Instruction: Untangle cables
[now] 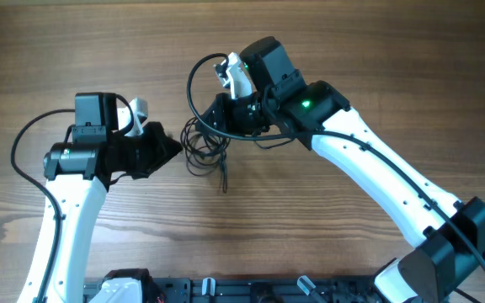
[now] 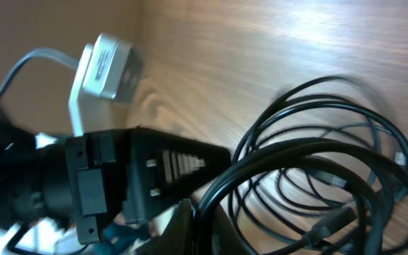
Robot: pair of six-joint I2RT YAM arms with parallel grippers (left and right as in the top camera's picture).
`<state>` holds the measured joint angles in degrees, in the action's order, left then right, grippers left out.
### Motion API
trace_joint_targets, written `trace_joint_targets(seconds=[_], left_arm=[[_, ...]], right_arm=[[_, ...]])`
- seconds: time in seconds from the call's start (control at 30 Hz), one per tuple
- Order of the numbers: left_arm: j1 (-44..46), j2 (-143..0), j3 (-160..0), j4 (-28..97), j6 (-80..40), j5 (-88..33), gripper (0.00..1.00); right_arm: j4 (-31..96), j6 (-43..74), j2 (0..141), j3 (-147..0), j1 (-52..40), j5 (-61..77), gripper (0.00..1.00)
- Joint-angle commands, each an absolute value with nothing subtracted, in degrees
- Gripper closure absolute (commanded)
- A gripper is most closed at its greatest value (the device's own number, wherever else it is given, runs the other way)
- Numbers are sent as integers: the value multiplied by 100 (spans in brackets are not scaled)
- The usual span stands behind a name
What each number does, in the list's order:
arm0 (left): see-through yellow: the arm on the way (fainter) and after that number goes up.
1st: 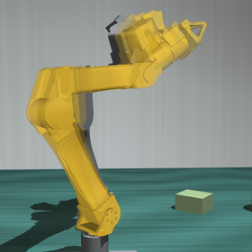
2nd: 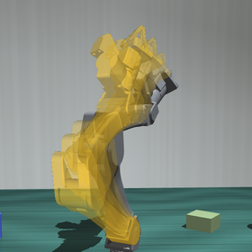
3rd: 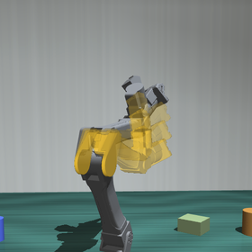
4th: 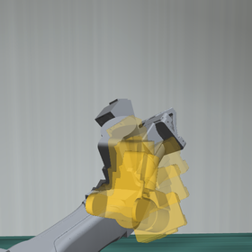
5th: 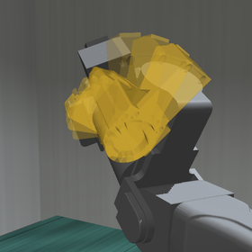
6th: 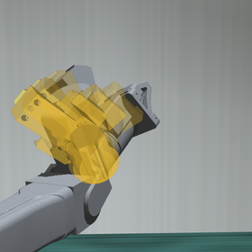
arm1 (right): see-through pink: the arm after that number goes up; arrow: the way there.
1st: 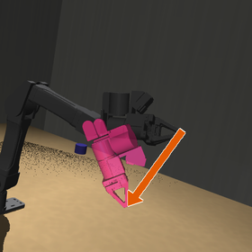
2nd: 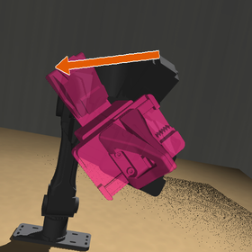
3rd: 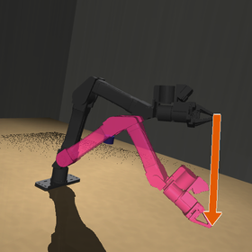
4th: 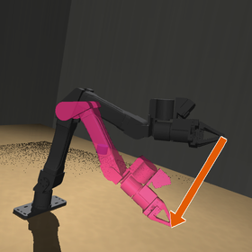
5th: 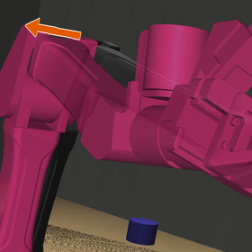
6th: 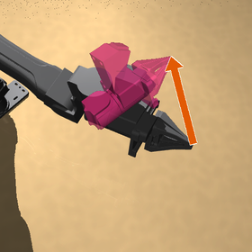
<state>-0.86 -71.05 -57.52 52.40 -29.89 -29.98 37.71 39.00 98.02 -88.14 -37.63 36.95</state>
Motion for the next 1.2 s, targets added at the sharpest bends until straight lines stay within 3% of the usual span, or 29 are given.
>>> trace_joint_targets(seconds=[0.0,0.23,0.33,0.43,0.47,0.5,0.53,0.7,0.77,0.87,0.93,1.0,1.07,1.17], left_arm=[[-108,-7133,-5798,5592,-3975,-1269,96],[-108,-7133,-5798,5666,-3970,-1103,96],[-108,-7133,-5798,5666,-3944,-1428,59],[-108,-7133,-5798,5478,-3533,-2335,57],[-108,-7133,-5798,5349,-3162,-2797,50],[-108,-7133,-5798,5271,-2906,-3070,30],[-108,-7133,-5798,5245,-2849,-3144,23],[-106,-7133,-5798,5231,-2853,-3535,18],[-102,-7133,-5798,5238,-2853,-3516,18],[-102,-7133,-5798,5299,-2853,-3489,15],[-102,-7133,-5798,5301,-2853,-3492,12],[-102,-7133,-5798,5299,-2851,-3492,8],[-102,-7133,-5798,5297,-2851,-3492,7],[-102,-7133,-5798,5295,-2853,-3492,5]], right_arm=[[3852,3938,9736,-8925,-3752,3212,96],[2891,4270,9070,-8938,-3343,4075,96],[2283,4790,8689,-8938,-3308,4257,96],[2425,4703,8619,-8936,-3319,4254,96],[2663,4556,8648,-8934,-3319,4187,96],[2934,4499,8680,-8934,-3319,4051,96],[3105,4521,8700,-8927,-3319,3948,96],[2657,5035,8715,-8919,-3319,4154,96],[1863,5393,8715,-8919,-3317,4783,96],[-757,6436,8715,-8921,-3291,6178,96],[-1310,6436,8715,-8919,-3291,6309,96],[-716,6123,8729,-8919,-3293,6228,96],[965,5645,8744,-8919,-3293,5384,96],[2150,5983,8779,-8919,-3293,4716,96]])
